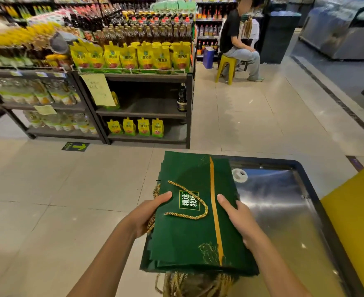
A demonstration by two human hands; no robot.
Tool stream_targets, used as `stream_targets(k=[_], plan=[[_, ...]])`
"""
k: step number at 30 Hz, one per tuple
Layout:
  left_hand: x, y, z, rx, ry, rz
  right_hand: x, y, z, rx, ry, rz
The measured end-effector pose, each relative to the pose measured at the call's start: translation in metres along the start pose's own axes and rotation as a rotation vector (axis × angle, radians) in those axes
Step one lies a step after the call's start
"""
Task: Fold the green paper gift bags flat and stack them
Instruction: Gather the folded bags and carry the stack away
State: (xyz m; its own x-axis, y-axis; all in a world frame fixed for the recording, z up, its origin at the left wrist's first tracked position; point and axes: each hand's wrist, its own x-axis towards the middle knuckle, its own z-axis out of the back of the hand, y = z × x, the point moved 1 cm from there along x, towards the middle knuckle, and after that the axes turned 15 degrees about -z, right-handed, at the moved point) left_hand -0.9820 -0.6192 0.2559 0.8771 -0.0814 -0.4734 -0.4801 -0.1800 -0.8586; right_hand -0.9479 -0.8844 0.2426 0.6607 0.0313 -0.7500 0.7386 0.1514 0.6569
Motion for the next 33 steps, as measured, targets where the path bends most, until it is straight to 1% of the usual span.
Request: stream_targets(k=[5, 7, 10, 11, 13, 15, 18, 20, 22, 25, 29, 33], plan=[[0.007, 0.004, 0.001, 0.043, 0.029, 0.027, 0.001, -0.006, -0.005, -0.101, -0.094, -0.027], [0.011, 0.002, 0.002, 0.123, 0.032, 0.011, 0.003, -0.006, -0.002, -0.136, -0.101, -0.034], [0.014, -0.002, 0.005, 0.322, 0.006, -0.015, 0.004, -0.003, 0.004, -0.186, -0.084, -0.068], [0.015, -0.002, 0.006, 0.331, -0.003, -0.018, 0.003, 0.000, 0.006, -0.207, -0.067, -0.084], [0.014, -0.003, 0.006, 0.247, 0.014, 0.017, 0.004, 0.001, 0.012, -0.269, -0.037, -0.098], [0.014, -0.003, 0.005, 0.216, 0.042, 0.022, 0.007, 0.000, 0.018, -0.327, -0.045, -0.071], [0.019, 0.003, 0.011, 0.311, 0.011, 0.005, 0.017, -0.006, 0.025, -0.408, -0.144, 0.003], [0.021, 0.010, 0.017, 0.321, -0.010, 0.039, 0.022, -0.010, 0.030, -0.396, -0.180, 0.008], [0.025, 0.023, 0.024, 0.296, -0.007, 0.093, 0.025, -0.013, 0.033, -0.313, -0.155, -0.058], [0.026, 0.032, 0.021, 0.188, 0.039, 0.130, 0.023, -0.018, 0.030, -0.217, -0.062, -0.156], [0.024, 0.037, 0.011, 0.041, 0.022, 0.112, 0.028, -0.024, 0.029, -0.146, -0.013, -0.142], [0.026, 0.044, 0.010, 0.021, -0.006, 0.105, 0.038, -0.024, 0.035, -0.182, 0.022, -0.185]])
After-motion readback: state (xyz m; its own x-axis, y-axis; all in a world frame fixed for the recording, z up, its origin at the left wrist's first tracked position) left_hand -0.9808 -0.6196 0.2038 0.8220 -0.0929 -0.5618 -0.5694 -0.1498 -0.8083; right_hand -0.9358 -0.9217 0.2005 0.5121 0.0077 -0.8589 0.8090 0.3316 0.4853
